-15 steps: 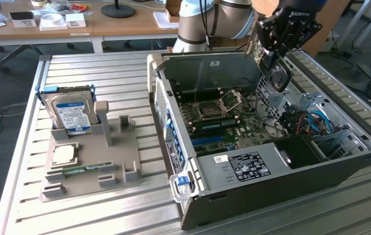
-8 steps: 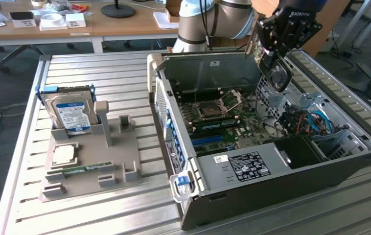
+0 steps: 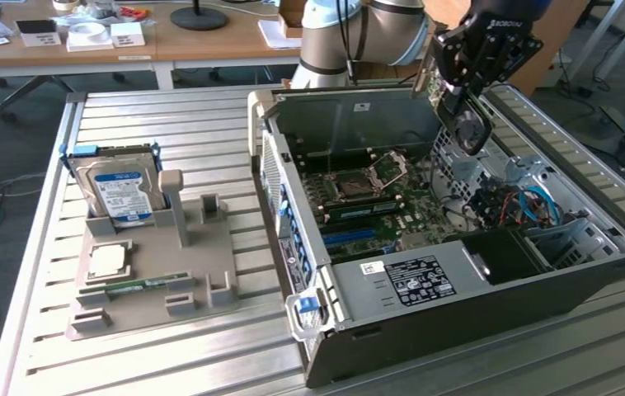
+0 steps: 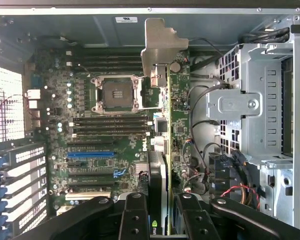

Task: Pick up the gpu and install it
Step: 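Pick up the gpu and move the gpu toward the slot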

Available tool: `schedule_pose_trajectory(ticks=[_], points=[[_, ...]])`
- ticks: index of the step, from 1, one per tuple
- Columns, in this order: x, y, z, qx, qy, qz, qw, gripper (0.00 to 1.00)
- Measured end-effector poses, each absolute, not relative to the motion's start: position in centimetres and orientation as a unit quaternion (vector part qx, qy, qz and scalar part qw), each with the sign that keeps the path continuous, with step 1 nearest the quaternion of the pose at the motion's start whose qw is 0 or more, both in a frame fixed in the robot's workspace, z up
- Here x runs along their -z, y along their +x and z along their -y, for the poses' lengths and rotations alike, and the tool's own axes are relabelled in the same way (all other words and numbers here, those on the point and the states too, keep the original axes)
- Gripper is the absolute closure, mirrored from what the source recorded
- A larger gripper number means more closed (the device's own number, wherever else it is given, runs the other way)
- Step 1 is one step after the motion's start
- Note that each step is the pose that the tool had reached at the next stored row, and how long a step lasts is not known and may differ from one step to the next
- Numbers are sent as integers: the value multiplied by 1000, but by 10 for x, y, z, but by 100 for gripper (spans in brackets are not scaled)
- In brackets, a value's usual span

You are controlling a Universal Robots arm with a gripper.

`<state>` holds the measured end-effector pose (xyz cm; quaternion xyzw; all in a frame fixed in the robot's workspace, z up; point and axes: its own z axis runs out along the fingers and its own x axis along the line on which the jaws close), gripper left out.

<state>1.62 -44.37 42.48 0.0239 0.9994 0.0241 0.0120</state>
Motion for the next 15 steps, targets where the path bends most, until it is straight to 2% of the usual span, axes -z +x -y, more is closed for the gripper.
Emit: schedule_pose_trajectory(ticks=[15], points=[[-424, 33, 444, -24, 24, -999, 12, 73]])
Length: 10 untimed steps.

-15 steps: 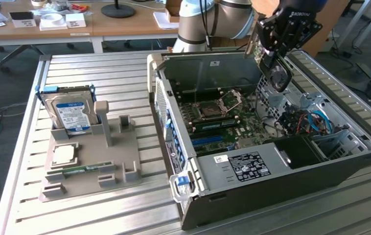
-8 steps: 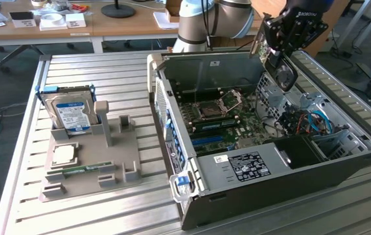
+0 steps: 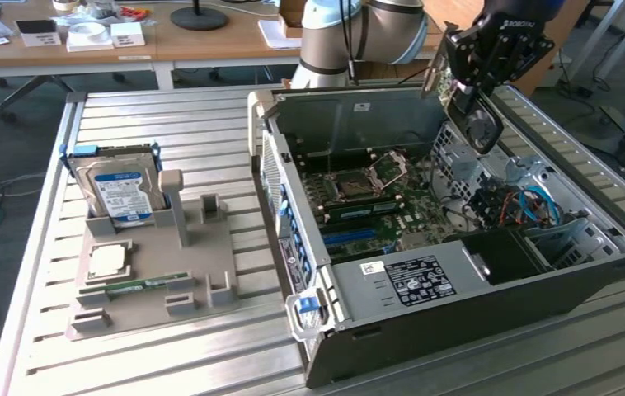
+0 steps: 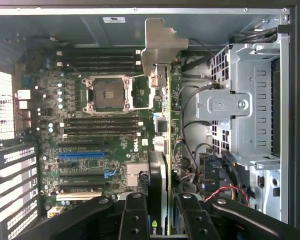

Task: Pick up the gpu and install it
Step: 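Pick up the gpu and move the gpu toward the slot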

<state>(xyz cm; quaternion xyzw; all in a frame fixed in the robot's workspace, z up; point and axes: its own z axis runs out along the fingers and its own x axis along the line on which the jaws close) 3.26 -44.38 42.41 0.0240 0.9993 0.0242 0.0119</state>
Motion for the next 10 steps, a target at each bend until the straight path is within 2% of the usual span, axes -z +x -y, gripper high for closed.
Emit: schedule_pose_trajectory(ticks=[10], points=[[-420, 33, 444, -24, 24, -999, 12, 73]])
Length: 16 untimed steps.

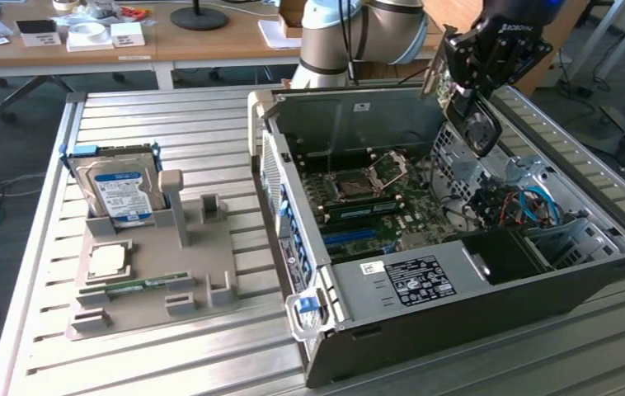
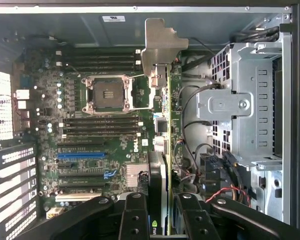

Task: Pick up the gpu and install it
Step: 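Pick up the gpu and move the gpu toward the slot, then insert the gpu into the slot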

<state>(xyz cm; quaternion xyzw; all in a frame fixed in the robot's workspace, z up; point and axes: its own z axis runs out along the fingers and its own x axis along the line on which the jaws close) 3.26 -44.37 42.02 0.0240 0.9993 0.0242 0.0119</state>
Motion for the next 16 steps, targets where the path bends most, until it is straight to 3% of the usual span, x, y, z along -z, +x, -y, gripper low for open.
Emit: schedule_pose_trajectory(ticks=[16], points=[[-413, 39, 444, -24, 24, -999, 12, 73]])
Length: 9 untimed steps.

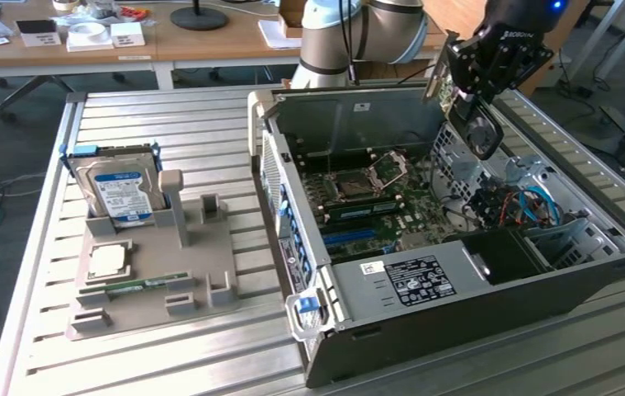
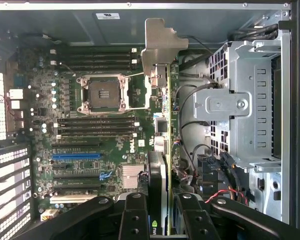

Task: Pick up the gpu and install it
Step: 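Insert the gpu into the slot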

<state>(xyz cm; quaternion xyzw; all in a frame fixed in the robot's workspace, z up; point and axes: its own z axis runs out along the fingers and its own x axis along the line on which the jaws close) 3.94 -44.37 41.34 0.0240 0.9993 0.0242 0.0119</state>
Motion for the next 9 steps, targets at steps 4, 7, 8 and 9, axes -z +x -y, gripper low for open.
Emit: schedule_pose_trajectory(ticks=[4, 7, 8, 9], points=[[-413, 39, 444, -24, 24, -999, 12, 73], [-413, 39, 444, -24, 24, -999, 12, 73], [-413, 39, 444, -24, 24, -999, 12, 73], [-413, 39, 444, -24, 24, -999, 12, 73]])
